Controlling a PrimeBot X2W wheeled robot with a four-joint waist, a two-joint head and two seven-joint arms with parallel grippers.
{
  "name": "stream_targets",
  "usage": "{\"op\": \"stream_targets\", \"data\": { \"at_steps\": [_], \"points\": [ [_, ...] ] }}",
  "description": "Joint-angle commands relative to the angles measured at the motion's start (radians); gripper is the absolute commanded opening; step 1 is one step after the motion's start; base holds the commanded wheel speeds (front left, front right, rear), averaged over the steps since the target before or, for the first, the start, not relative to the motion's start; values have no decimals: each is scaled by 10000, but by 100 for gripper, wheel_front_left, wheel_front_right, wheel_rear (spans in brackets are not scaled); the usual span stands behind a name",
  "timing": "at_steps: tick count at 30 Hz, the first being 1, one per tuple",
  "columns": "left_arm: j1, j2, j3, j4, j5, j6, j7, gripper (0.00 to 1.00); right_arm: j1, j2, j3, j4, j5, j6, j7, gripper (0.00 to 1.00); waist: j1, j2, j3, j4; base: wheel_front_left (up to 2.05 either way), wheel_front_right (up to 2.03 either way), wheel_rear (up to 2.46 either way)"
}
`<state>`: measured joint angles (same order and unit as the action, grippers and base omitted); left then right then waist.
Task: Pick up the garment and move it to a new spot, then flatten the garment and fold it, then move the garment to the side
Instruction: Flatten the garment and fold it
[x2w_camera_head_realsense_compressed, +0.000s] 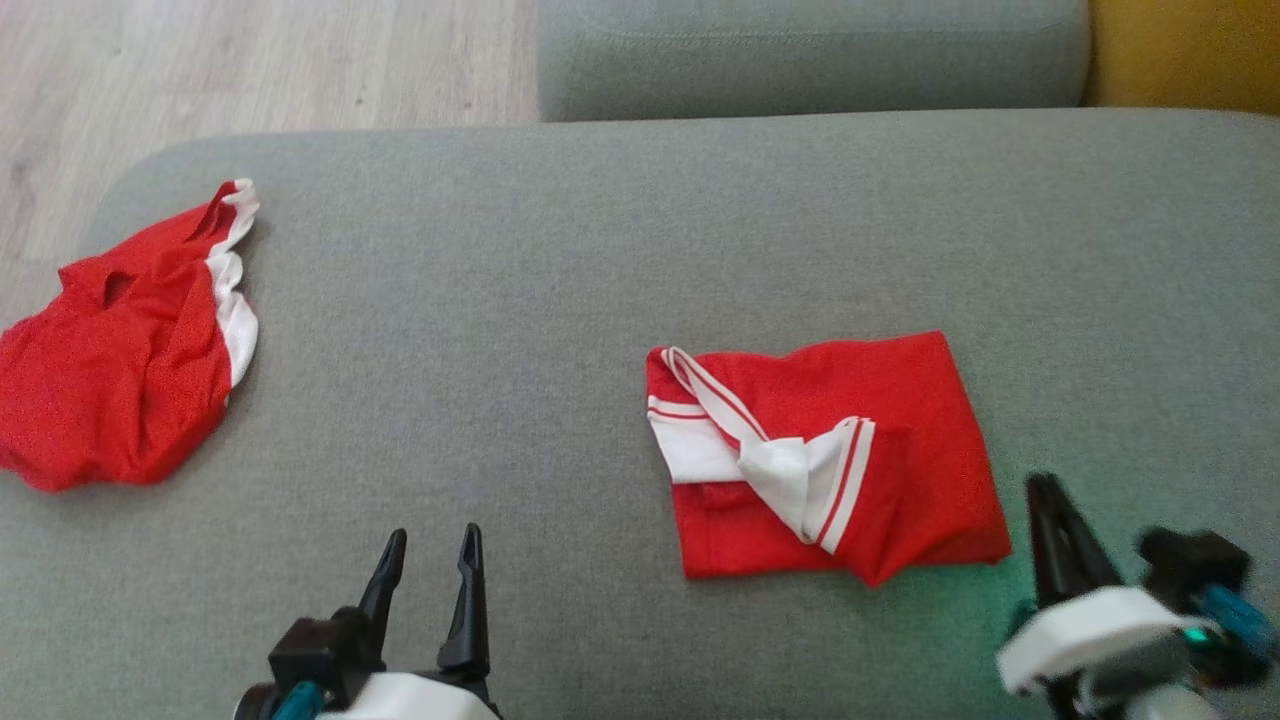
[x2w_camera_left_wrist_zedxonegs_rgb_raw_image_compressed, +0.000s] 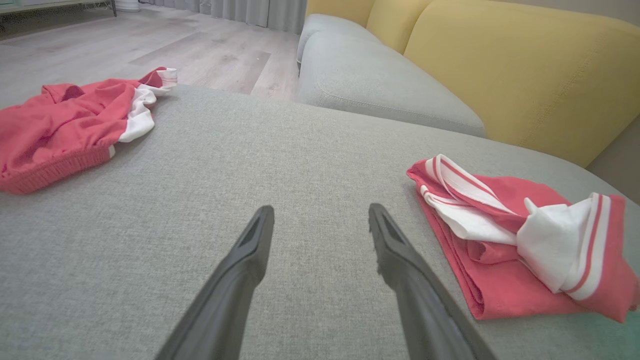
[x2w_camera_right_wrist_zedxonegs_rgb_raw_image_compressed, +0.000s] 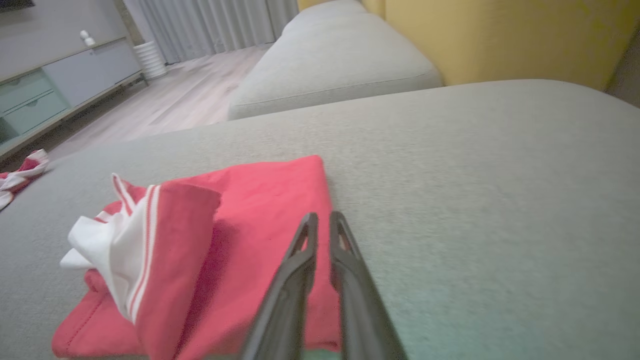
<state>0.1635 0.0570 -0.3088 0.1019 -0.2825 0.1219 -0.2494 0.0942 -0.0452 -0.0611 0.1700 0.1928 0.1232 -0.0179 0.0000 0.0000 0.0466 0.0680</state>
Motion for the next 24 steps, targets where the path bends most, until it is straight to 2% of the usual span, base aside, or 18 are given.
{"op": "stream_targets", "data": {
  "at_steps": [1,14,18,24],
  "points": [
    [-360,-68,353,-366,133,-47,-124,100,-886,-250,613,-8,-108,75,-153,0,0,0,164,102,0,0,0],
    [-640,-68,165,-300,149,-7,-124,100,-2714,-438,2265,3062,-135,75,-724,0,0,0,602,466,0,0,0],
    [-650,-68,179,-284,151,3,-124,100,-2782,-349,3184,3286,30,75,-1070,0,0,0,569,580,0,0,0],
    [-611,-68,164,-264,93,27,-124,100,-2454,-179,5010,2907,474,75,-1058,0,0,0,467,714,0,0,0]
  ]
}}
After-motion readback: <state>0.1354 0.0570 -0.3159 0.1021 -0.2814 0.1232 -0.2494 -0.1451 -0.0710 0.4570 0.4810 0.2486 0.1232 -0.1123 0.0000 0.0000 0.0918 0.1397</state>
